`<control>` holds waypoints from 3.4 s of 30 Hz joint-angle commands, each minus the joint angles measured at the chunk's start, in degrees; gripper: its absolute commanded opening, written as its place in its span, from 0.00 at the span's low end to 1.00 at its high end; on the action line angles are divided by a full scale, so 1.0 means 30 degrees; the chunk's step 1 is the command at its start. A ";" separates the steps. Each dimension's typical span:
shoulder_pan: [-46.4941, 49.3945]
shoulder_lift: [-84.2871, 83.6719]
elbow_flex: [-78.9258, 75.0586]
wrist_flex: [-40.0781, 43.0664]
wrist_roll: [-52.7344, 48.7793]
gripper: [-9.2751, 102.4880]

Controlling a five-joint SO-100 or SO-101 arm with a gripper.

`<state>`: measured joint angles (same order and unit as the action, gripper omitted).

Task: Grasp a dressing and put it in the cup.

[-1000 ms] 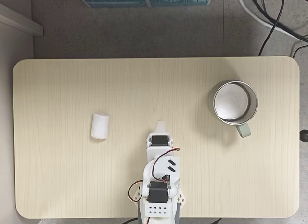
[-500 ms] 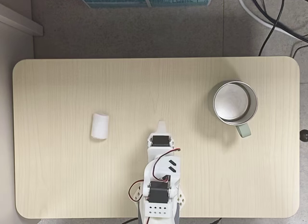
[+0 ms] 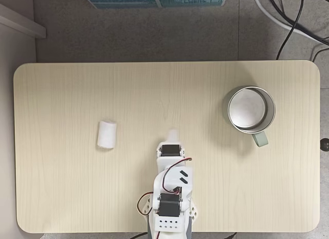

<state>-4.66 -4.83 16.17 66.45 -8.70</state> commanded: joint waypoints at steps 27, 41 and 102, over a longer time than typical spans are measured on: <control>-0.8262 2.0859 2.1475 0.9639 -0.9814 0.27; -1.0635 2.9795 2.1562 0.6182 -1.1045 0.37; -1.0840 2.5371 2.5400 0.8906 -0.8730 0.08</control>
<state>-39.02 74.97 87.01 90.00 -34.89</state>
